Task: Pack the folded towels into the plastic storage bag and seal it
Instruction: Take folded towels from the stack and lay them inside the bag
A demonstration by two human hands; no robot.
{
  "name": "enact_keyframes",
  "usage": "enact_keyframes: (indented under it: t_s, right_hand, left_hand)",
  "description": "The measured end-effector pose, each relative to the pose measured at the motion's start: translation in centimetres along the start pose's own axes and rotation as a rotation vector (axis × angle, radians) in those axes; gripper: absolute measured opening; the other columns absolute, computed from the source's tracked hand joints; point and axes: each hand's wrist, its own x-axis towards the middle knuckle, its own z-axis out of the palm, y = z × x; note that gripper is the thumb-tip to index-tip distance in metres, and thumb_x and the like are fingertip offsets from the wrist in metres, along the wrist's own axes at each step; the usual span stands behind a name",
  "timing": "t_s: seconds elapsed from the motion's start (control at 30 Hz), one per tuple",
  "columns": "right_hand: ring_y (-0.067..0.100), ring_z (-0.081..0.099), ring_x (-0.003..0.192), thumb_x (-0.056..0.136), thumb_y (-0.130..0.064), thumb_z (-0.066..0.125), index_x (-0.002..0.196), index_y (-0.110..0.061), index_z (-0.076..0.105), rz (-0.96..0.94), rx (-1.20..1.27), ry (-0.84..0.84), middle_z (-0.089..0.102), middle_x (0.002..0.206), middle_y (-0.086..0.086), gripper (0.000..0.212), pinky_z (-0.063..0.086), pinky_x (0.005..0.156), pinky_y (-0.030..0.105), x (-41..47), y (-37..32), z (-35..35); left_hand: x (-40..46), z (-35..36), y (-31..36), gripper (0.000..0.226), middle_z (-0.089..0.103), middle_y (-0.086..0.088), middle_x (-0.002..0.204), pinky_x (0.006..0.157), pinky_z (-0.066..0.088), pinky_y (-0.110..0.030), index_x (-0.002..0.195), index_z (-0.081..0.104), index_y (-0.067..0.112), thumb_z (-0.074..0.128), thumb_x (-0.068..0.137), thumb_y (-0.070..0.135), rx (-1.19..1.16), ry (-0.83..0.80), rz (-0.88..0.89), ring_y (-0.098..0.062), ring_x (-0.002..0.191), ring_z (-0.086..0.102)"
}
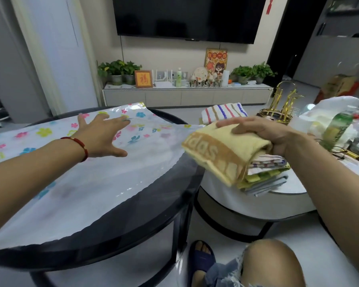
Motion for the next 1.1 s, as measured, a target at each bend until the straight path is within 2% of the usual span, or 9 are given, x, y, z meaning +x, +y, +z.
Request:
enact_keyframes:
  t_s: [0.2,0.3,0.4,0.53,0.6,0.73,0.83,0.93,1.1]
  right_hand:
    - [0.011,0.076,0.102,0.094,0.0,0.06,0.122,-0.017,0.079,-0.008,0.064,-0.358,0.073,0.131,-0.008,0.037,0.061,0.074,0.024,8.4,3.0,12.8]
    - [0.008,0.077,0.092,0.092,0.004,0.062,0.118,-0.016,0.08,-0.062,0.232,-0.162,0.072,0.123,-0.011,0.037,0.062,0.074,0.027,15.8,3.5,17.5]
    - [0.016,0.066,0.067,0.094,0.001,0.06,0.127,-0.016,0.072,-0.042,0.404,0.178,0.068,0.095,0.003,0.039,0.057,0.064,0.033,22.9,4.6,20.2]
    - [0.031,0.069,0.096,0.092,0.01,0.053,0.133,-0.013,0.065,0.023,0.386,0.505,0.066,0.12,0.016,0.048,0.065,0.068,0.039,29.8,7.2,21.6]
    - [0.034,0.07,0.107,0.088,0.007,0.05,0.126,-0.017,0.071,-0.018,0.263,0.635,0.067,0.127,0.014,0.05,0.063,0.087,0.045,31.9,7.5,21.9]
    - [0.03,0.069,0.111,0.089,0.003,0.046,0.132,-0.021,0.07,-0.163,0.254,0.64,0.071,0.123,0.012,0.055,0.058,0.1,0.045,34.4,6.3,21.9]
    - [0.028,0.067,0.101,0.095,0.008,0.047,0.148,-0.016,0.056,-0.207,0.39,0.544,0.067,0.129,0.016,0.059,0.06,0.088,0.044,36.2,6.4,20.9]
    - [0.036,0.068,0.097,0.097,0.012,0.042,0.145,-0.013,0.056,-0.052,0.264,0.472,0.06,0.137,0.021,0.056,0.065,0.065,0.034,36.8,6.8,19.9]
    - [0.04,0.068,0.114,0.097,-0.006,0.054,0.145,-0.014,0.058,-0.122,-0.225,0.505,0.066,0.131,0.017,0.049,0.054,0.104,0.048,33.2,6.5,18.3]
  left_hand:
    - [-0.8,-3.7,-0.6,0.12,-0.001,0.018,0.164,0.106,0.025,-0.074,0.155,0.004,0.036,0.08,0.065,0.062,-0.026,-0.006,0.052,-0.027,0.146,0.016]
    - [-1.1,-5.3,-1.2,0.122,-0.004,0.015,0.165,0.107,0.028,-0.07,0.156,0.001,0.032,0.082,0.067,0.054,-0.044,-0.013,0.059,-0.028,0.147,0.015]
    - [-1.2,-6.3,-1.6,0.116,-0.005,0.013,0.165,0.111,0.028,-0.064,0.156,-0.001,0.03,0.081,0.074,0.04,-0.048,-0.022,0.076,-0.026,0.148,0.011]
    - [-1.5,-7.0,-1.8,0.112,0.001,0.015,0.164,0.111,0.032,-0.059,0.156,-0.001,0.032,0.079,0.077,0.029,-0.059,-0.029,0.126,-0.021,0.146,0.012]
    - [-1.7,-7.1,-1.8,0.111,-0.001,0.018,0.164,0.112,0.033,-0.057,0.156,0.0,0.033,0.078,0.078,0.029,-0.064,-0.031,0.155,-0.018,0.146,0.011]
    - [-2.2,-6.8,-2.1,0.11,-0.007,0.022,0.163,0.116,0.029,-0.053,0.155,-0.001,0.037,0.078,0.079,0.029,-0.111,-0.041,0.183,-0.014,0.149,0.006]
    - [-2.5,-6.5,-2.4,0.109,-0.008,0.024,0.162,0.117,0.028,-0.051,0.155,-0.002,0.038,0.077,0.08,0.032,-0.13,-0.033,0.195,-0.012,0.15,0.006]
    - [-2.4,-6.2,-2.4,0.108,-0.01,0.027,0.161,0.117,0.027,-0.053,0.154,-0.003,0.04,0.076,0.08,0.034,-0.145,-0.034,0.194,-0.011,0.15,0.005]
    - [-1.8,-5.5,-1.7,0.107,-0.009,0.023,0.162,0.116,0.029,-0.053,0.156,-0.001,0.036,0.075,0.08,0.037,-0.152,-0.046,0.174,-0.015,0.149,0.009]
